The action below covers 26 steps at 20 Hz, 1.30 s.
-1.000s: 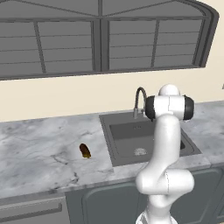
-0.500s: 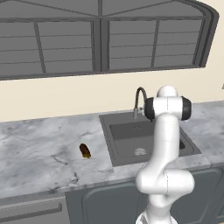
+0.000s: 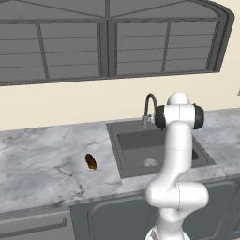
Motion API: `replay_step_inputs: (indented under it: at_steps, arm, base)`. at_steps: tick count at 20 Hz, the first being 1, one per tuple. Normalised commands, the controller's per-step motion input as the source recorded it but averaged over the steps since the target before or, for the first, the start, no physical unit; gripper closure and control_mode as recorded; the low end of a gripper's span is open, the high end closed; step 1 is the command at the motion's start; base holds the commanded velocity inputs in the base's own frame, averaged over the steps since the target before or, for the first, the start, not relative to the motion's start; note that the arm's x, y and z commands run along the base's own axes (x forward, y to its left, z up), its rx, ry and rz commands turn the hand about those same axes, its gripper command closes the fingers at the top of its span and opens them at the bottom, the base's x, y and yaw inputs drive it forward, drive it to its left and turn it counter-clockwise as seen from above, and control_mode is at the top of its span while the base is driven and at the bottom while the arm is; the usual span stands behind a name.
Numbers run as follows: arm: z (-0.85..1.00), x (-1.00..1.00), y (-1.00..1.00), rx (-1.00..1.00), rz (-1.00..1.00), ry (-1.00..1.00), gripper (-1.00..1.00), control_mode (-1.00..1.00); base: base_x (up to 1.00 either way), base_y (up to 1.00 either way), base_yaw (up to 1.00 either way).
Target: Turn on the sink faucet. Then move the sweet potato from the counter to the sink. Turn off the sink. Move the vegetable from the sink to the pot next to the stove. Finally move the pot to the rear left burner.
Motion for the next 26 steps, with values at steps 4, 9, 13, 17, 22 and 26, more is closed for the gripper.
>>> replay_step_inputs:
  at_steps: [4, 9, 13, 17, 22, 26]
  arm:
    - [-0.16, 0.07, 0.04, 0.0, 0.0, 0.0, 1.0, -1.0]
    - [-0.08, 0.0, 0.0, 0.0, 0.0, 0.0, 1.0, -1.0]
    - [-0.03, 0.0, -0.17, 0.03, -0.03, 0.0, 1.0, -1.0]
    - [-0.01, 0.0, -0.48, 0.05, -0.1, 0.02, 1.0, -1.0]
    - [-0.01, 0.0, -0.55, 0.07, -0.1, 0.04, 1.0, -1.0]
    - [-0.16, 0.01, -0.31, 0.01, -0.03, 0.03, 1.0, -1.0]
  base:
    - [0.0, 0.0, 0.0]
    - [0.0, 0.0, 0.0]
    - [0.0, 0.0, 0.0]
    - [0.0, 0.0, 0.0]
    - [0.0, 0.0, 0.0]
    - [0.0, 0.0, 0.0]
